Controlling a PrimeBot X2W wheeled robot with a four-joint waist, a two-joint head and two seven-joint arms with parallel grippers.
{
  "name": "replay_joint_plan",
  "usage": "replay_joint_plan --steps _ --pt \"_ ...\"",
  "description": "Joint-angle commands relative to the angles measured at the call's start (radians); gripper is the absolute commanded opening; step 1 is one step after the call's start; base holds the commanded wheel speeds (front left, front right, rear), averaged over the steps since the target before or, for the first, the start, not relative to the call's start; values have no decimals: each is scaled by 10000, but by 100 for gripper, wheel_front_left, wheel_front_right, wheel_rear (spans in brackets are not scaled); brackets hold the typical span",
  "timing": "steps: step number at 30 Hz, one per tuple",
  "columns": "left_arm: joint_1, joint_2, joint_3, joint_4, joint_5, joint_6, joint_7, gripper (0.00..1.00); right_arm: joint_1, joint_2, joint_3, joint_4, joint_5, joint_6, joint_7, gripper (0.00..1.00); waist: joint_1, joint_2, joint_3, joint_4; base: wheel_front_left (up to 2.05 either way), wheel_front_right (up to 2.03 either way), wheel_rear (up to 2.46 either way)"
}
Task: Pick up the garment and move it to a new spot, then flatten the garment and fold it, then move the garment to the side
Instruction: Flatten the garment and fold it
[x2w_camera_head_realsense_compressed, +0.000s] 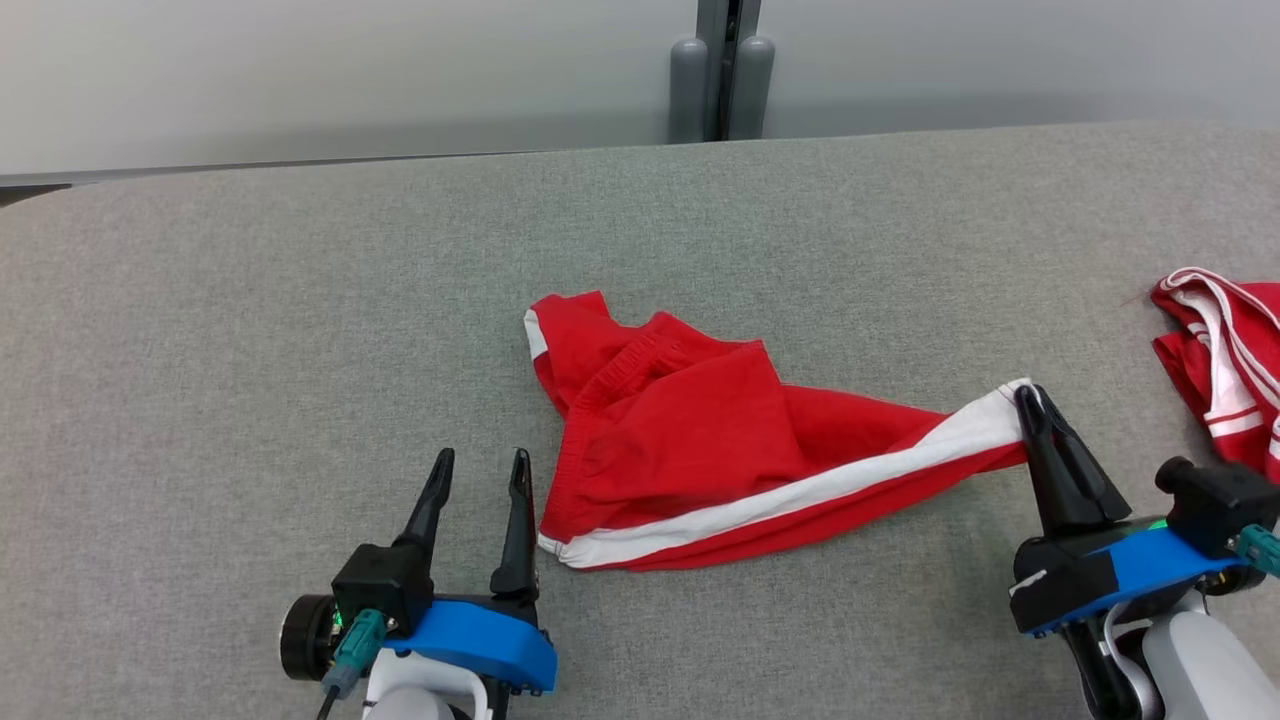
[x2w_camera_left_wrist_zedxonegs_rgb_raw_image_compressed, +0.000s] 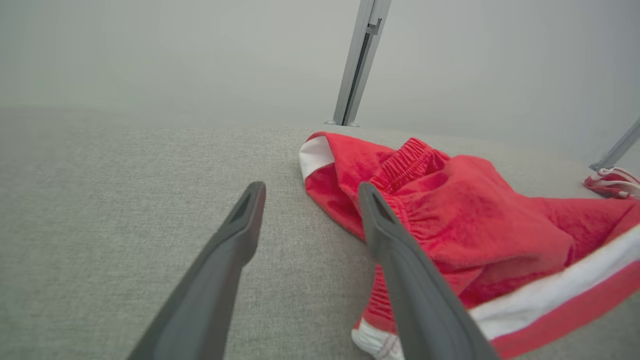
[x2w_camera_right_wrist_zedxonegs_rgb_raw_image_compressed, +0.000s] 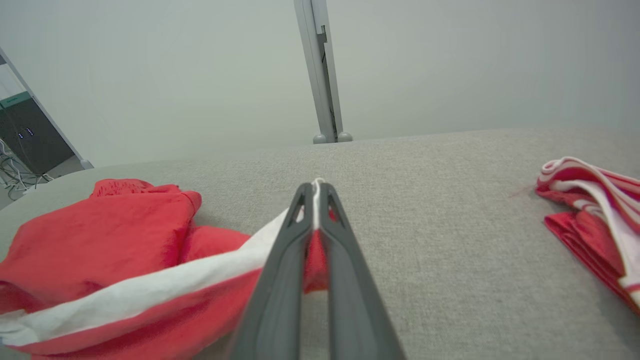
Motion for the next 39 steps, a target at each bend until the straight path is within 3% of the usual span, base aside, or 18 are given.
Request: replay_joint_plan --steps 1,6,11,15,28,39 --pt "48 11 2 6 -109 -126 -44 100 122 42 -36 -53 -60 0 -29 0 0 0 -15 -21 0 0 0" --pt "81 10 -148 634 -653 -1198 -43 100 301 124 -52 -29 -132 0 -29 0 0 0 -90 -88 0 0 0" --pt "-204 14 -412 1826 -1070 -1988 -44 100 222 163 29 72 -119 0 -29 0 0 0 -156 -112 0 0 0" --pt "-388 50 -981 2131 -1614 -2065 -43 100 56 60 -39 96 -90 0 -29 0 0 0 -137 -125 0 0 0" --pt "-604 1238 -3414 1222 -4348 -2039 -43 100 -427 38 -905 593 -358 0 -29 0 0 0 -23 -93 0 0 0" --pt "-1087 1688 -4746 1085 -5126 -2040 -43 100 -503 121 -831 693 -454 0 -29 0 0 0 19 -132 0 0 0"
